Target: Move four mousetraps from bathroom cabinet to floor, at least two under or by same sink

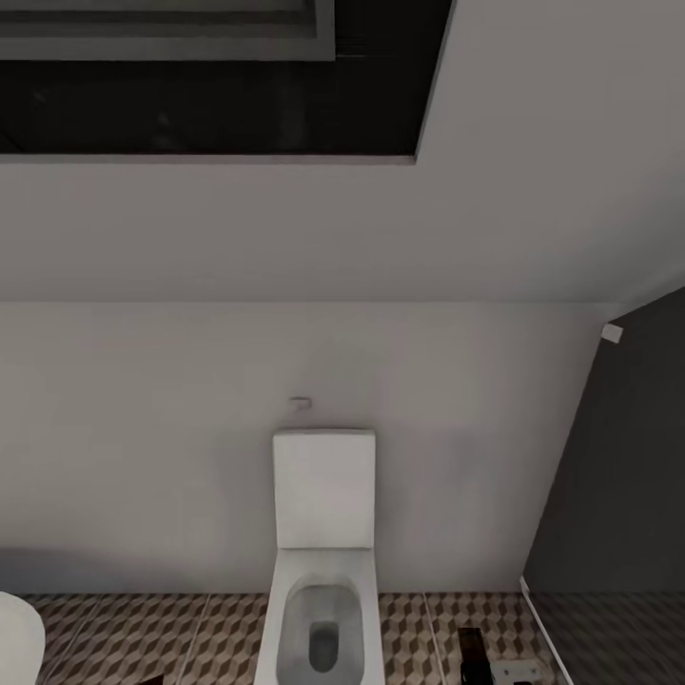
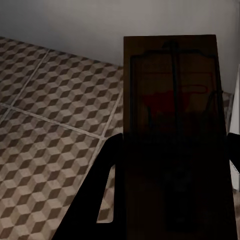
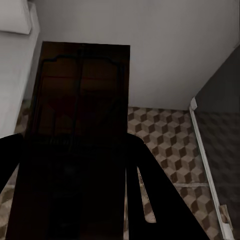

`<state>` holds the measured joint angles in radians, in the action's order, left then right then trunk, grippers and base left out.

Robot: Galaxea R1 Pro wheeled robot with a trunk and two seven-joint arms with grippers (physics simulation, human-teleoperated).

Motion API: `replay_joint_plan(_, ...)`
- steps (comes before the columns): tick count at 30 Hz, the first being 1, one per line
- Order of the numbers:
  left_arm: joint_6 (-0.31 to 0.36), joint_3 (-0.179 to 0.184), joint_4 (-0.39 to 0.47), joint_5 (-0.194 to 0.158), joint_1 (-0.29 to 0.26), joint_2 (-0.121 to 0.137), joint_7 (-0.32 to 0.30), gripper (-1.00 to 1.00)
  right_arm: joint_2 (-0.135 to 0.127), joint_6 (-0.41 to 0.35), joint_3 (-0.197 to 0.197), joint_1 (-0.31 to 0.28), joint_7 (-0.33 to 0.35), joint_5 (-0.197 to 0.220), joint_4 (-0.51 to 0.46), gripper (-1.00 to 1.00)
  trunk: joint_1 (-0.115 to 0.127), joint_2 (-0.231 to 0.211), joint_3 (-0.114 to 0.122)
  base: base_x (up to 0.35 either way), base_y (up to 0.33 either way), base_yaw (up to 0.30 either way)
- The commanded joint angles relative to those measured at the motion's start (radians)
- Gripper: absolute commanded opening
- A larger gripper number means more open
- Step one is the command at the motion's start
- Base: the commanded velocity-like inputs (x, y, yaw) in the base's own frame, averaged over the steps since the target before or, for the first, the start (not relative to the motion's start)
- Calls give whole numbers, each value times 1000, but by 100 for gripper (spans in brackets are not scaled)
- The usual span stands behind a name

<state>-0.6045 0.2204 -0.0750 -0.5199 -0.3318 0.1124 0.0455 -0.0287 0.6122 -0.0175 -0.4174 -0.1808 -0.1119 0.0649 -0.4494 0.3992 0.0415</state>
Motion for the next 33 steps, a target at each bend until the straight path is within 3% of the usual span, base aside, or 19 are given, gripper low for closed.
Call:
replay_joint_plan(1, -5, 8, -4, 1, -1, 0, 8, -100, -4, 4, -2, -1, -13, -7, 4, -100, -1, 1, 0, 70, -33, 0)
replay_joint_plan(4, -6, 8, -3, 1, -1, 0, 8, -100, -13, 3, 0, -1, -41, -5, 2, -100, -1, 1, 0, 31, -14, 0)
replay_joint_plan(7, -6, 5, -2, 0, -1, 8, 10, -100, -22, 2, 1, -1, -84, 35, -3, -100, -1, 1, 0, 4, -2, 0)
replay_joint_plan(10, 14, -5, 3, -4, -2, 41, 7, -100, -29, 2, 1, -1, -84, 46, -5, -100, -1, 1, 0, 1, 0, 0)
replay_joint_plan(12, 78, -11, 32, -5, -3, 64, 6, -100, -31, 1, 0, -1, -82, 49, -5, -100, -1, 1, 0, 0, 0, 0)
replay_joint_plan(13, 159, -15, 94, -4, -4, 77, 9, -100, -32, 1, -1, -1, -80, 50, -5, -100, -1, 1, 0, 0, 0, 0)
replay_joint_plan(15, 214, -18, 152, -2, -4, 84, 13, -100, -31, 1, -4, -1, -80, 49, -5, -100, -1, 1, 0, 0, 0, 0)
replay_joint_plan(20, 245, -21, 210, -2, -4, 78, 38, -100, -31, 1, -9, -1, -80, 43, -4, -100, -1, 1, 0, 0, 0, 0)
replay_joint_plan(33, 260, -16, 207, 4, -4, 71, 33, -100, -27, 0, -11, -1, -80, 44, -4, -100, -1, 1, 0, 1, 0, 0)
